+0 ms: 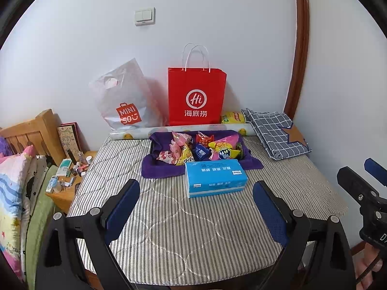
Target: Organize snacks
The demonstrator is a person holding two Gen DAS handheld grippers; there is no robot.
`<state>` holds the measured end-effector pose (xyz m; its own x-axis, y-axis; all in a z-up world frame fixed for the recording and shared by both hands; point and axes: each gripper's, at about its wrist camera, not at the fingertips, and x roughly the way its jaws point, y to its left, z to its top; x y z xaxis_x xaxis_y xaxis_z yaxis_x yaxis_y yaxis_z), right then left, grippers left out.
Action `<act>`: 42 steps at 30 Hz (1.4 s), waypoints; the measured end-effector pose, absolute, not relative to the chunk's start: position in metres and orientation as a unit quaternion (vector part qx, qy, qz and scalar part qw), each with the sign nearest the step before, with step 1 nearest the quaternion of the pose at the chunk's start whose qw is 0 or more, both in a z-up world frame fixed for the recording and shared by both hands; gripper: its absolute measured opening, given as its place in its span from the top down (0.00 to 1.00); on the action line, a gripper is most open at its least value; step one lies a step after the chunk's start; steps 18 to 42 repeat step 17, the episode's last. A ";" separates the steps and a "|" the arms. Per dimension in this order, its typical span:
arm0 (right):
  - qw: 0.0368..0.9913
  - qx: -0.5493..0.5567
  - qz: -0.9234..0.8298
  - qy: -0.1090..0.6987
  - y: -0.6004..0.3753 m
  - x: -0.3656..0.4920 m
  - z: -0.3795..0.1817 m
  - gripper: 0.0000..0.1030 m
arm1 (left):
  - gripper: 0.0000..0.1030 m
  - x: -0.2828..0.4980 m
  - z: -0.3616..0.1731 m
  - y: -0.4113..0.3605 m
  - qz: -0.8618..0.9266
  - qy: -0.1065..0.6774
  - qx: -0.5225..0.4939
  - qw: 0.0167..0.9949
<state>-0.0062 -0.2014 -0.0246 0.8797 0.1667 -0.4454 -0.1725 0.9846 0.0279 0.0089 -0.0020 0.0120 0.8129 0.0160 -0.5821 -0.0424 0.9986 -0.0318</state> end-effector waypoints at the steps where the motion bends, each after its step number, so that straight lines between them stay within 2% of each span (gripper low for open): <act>1: 0.969 -0.006 0.088 0.229 -0.201 -0.006 -0.024 0.04 | 0.09 0.009 0.012 -0.002 0.015 0.305 -0.022 0.952; 42: 0.969 -0.007 0.092 0.229 -0.200 -0.009 -0.026 0.04 | 0.09 0.008 0.012 -0.004 0.017 0.305 -0.019 0.952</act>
